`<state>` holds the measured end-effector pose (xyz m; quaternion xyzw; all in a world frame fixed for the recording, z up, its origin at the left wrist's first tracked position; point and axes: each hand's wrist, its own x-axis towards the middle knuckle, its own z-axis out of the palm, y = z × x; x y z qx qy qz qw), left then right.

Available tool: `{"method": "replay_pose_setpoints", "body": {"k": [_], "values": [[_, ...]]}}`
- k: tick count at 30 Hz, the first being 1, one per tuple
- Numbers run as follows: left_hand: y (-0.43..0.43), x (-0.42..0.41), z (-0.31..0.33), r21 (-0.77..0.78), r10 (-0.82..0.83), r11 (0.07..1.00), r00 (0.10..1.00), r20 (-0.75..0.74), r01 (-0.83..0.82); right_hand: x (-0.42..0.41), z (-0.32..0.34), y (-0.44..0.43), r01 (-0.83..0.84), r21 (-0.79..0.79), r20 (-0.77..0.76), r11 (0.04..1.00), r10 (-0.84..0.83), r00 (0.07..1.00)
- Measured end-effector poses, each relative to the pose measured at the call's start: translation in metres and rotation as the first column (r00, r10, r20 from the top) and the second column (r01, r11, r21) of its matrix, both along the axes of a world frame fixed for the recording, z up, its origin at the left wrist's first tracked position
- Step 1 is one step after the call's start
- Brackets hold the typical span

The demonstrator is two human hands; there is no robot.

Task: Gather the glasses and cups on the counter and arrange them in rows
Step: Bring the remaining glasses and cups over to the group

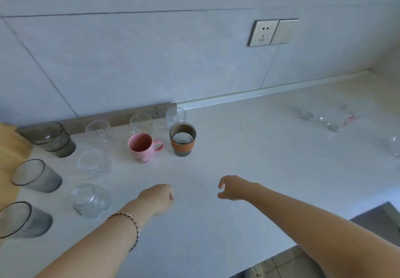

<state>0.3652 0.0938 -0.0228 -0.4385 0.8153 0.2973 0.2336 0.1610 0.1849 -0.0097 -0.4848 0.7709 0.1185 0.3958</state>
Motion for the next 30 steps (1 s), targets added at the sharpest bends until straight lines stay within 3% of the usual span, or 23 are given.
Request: {"method": "replay_pose_setpoints", "body": {"k": [8, 20, 24, 30], "values": [[0.044, -0.201, 0.012, -0.041, -0.28, 0.959, 0.96, -0.017, 0.279, -0.183, 0.006, 0.11, 0.35, -0.065, -0.018, 0.934, -0.352, 0.936], [0.185, -0.503, -0.012, 0.034, -0.421, 0.907, 0.907, 0.009, 0.42, -0.473, -0.015, 0.278, 0.588, -0.123, -0.038, 0.8, -0.596, 0.802], [0.209, -0.575, -0.012, 0.038, -0.451, 0.892, 0.893, -0.004, 0.451, -0.549, -0.012, 0.301, 0.644, -0.237, -0.074, 0.727, -0.675, 0.734], [0.211, -0.636, -0.02, 0.018, -0.456, 0.89, 0.889, 0.036, 0.456, -0.647, -0.004, 0.283, 0.604, -0.484, -0.156, 0.633, -0.741, 0.653]]}}
